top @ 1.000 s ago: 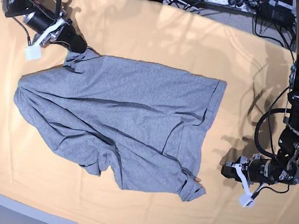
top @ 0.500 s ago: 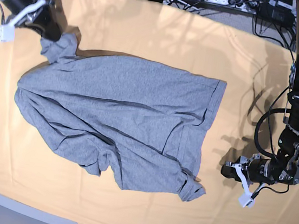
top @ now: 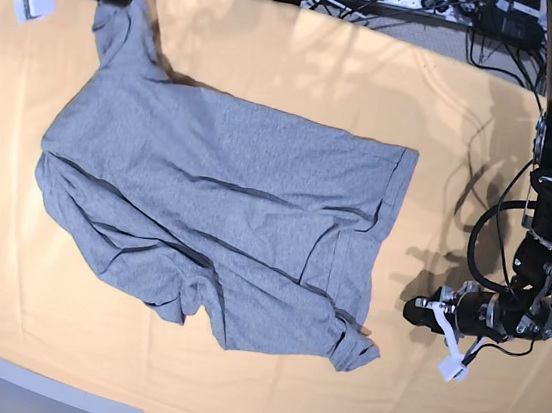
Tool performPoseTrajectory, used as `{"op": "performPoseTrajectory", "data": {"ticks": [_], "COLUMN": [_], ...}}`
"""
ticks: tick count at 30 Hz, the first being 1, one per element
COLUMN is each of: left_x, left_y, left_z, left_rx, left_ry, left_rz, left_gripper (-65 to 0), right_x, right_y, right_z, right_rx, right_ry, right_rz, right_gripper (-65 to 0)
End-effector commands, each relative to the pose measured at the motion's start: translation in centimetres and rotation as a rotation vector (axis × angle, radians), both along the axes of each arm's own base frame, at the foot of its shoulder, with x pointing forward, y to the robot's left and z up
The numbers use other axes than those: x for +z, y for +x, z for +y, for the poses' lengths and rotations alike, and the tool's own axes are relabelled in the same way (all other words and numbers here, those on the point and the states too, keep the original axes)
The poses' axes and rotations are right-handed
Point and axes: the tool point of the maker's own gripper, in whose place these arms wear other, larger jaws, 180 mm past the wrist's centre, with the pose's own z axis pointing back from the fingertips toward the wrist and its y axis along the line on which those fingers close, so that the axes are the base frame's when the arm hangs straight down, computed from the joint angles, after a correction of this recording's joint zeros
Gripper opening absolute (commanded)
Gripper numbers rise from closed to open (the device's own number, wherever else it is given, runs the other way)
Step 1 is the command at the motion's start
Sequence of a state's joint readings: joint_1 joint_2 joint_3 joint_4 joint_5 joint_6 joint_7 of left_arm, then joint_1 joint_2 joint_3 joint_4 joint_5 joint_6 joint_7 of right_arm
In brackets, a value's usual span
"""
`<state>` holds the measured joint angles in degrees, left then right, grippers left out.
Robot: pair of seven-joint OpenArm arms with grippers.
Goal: Layout the t-shirt on the table in an organized manner, then fold the t-shirt properly
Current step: 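Reach the left gripper to the shirt's hem corner and grasp it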
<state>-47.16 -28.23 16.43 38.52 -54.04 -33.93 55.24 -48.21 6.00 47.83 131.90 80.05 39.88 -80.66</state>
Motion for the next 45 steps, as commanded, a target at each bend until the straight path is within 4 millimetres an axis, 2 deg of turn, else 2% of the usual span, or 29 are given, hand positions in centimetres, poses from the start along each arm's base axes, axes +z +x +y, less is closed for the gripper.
{"op": "performPoseTrajectory", "data": {"ticks": [1, 7, 12, 20, 25, 27, 29, 31, 35, 36, 37, 40, 45], "left_x": [2.7, 2.7, 2.9, 3.9, 5.3, 5.7, 5.0, 4.3, 2.8, 2.4, 2.0, 1.1, 0.8], "left_y": [1.5, 0.7, -0.1, -1.6, -3.1, -4.2, -5.1, -5.7, -7.3, -7.6, -8.1, -9.6, -12.8], "left_z": [0.0, -0.3, 0.1, 2.5, 3.4, 3.4, 4.3, 5.1, 5.8, 5.6, 5.3, 3.9, 1.4], "left_rx": [0.001, -0.016, -0.031, -0.016, -0.067, -0.113, -0.109, -0.095, -0.088, -0.098, -0.111, -0.175, -0.322], "left_ry": [-0.022, -0.048, -0.072, -0.113, -0.177, -0.21, -0.189, -0.18, -0.163, -0.159, -0.156, -0.137, -0.082], "left_rz": [-0.07, -0.026, 0.006, 0.057, 0.063, 0.076, 0.107, 0.126, 0.165, 0.172, 0.178, 0.186, 0.168], "left_gripper": [-65.0, -65.0, -65.0, -65.0, -65.0, -65.0, -65.0, -65.0, -65.0, -64.9, -61.6, -57.1, -50.6], "right_x": [0.4, -1.7, -3.0, -3.2, -3.1, -3.1, -3.1, -3.1, -2.7, -2.6, -2.4, -1.9, -1.2], "right_y": [-0.4, -3.6, -5.0, -7.2, -7.2, -7.2, -7.2, -7.2, -5.9, -5.4, -5.0, -3.9, -2.7], "right_z": [0.0, -2.4, -5.2, -5.4, -5.4, -5.4, -5.3, -5.3, -5.1, -5.0, -4.9, -4.7, -4.5], "right_rx": [0.015, 0.01, -0.053, -0.038, -0.011, -0.009, 0.005, 0.005, -0.015, -0.022, -0.028, -0.045, -0.064], "right_ry": [-0.025, -0.198, -0.341, -0.361, -0.369, -0.369, -0.373, -0.373, -0.354, -0.347, -0.341, -0.323, -0.303], "right_rz": [0.003, 0.158, 0.267, 0.338, 0.328, 0.327, 0.322, 0.322, 0.251, 0.226, 0.203, 0.139, 0.067], "right_gripper": [-65.0, -65.0, -65.0, -65.0, -63.8, -55.0, -46.8, -42.0, -41.0, -41.0, -41.0, -41.0, -41.0]}}
